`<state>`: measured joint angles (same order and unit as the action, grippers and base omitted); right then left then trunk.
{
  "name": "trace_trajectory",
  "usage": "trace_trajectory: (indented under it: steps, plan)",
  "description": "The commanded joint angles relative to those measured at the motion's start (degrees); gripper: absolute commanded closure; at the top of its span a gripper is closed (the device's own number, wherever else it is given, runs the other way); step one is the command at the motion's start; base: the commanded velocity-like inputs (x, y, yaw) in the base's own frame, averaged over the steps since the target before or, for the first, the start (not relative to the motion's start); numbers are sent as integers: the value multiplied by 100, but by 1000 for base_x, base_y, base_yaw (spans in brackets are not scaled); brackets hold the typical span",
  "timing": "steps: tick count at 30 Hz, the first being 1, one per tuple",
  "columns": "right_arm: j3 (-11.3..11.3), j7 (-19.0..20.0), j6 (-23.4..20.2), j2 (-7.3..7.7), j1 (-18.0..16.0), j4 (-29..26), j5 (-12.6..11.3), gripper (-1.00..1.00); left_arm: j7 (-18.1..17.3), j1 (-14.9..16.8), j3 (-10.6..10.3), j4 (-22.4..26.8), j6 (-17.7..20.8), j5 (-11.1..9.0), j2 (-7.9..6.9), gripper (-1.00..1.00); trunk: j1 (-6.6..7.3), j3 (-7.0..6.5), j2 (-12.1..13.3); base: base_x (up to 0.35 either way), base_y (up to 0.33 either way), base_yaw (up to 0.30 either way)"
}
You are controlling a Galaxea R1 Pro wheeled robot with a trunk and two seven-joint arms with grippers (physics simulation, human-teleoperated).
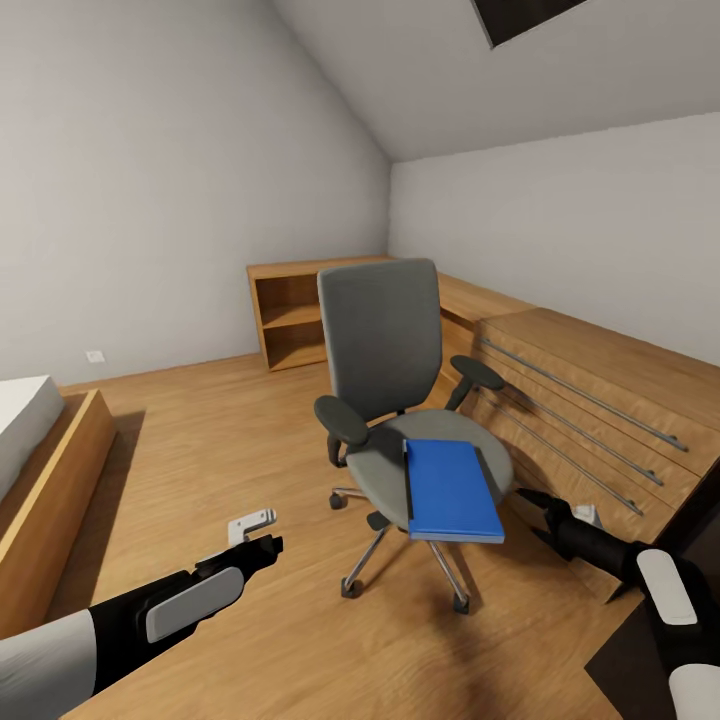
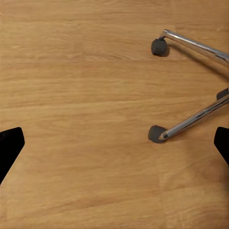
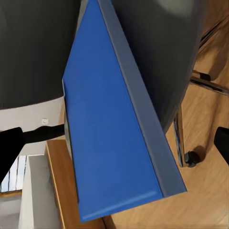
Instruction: In the bedroom, organize the workspace by keeping the computer under the desk, ensuring the monitor is on the desk, placing the keyboard on the desk next to the monitor, placing the mouse on the desk next to the keyboard, moving the folder from the swivel chair onto the desk next to the mouse, stacking the notebook on top of the folder with the pen on top of the notebook, and positioning the swivel chair next to the desk.
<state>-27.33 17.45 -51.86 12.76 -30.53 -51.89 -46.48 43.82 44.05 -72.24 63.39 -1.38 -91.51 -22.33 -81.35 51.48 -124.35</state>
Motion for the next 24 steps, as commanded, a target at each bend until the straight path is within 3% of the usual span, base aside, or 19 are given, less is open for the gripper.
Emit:
trace_trajectory:
  steps: [1, 9, 13, 18, 24]
  plan:
    - [-17, 47, -35, 0, -5, 0, 43, -100, 23, 9, -18, 10, -15, -25, -5, -100, 1, 6, -3, 0, 0, 0]
    - [-44, 65, -78, 14, -5, -4, 34, -100, 29, 11, -11, 16, -20, -25, -21, -100, -153, 131, -284, 0, 0, 0]
    - [-190, 203, -486, 171, -5, -10, -51, -100, 30, 9, -10, 16, -16, -25, -22, -100, -241, 203, -444, 0, 0, 0]
    - [-224, 457, -673, 361, -5, -7, -200, -100, 17, 10, -13, 11, -5, -32, -10, -100, -351, 293, -644, 0, 0, 0]
    - [-229, 516, -708, 402, -5, -6, -227, -100, 6, 12, -15, 8, -3, -33, -8, -100, -482, 401, -885, 0, 0, 0]
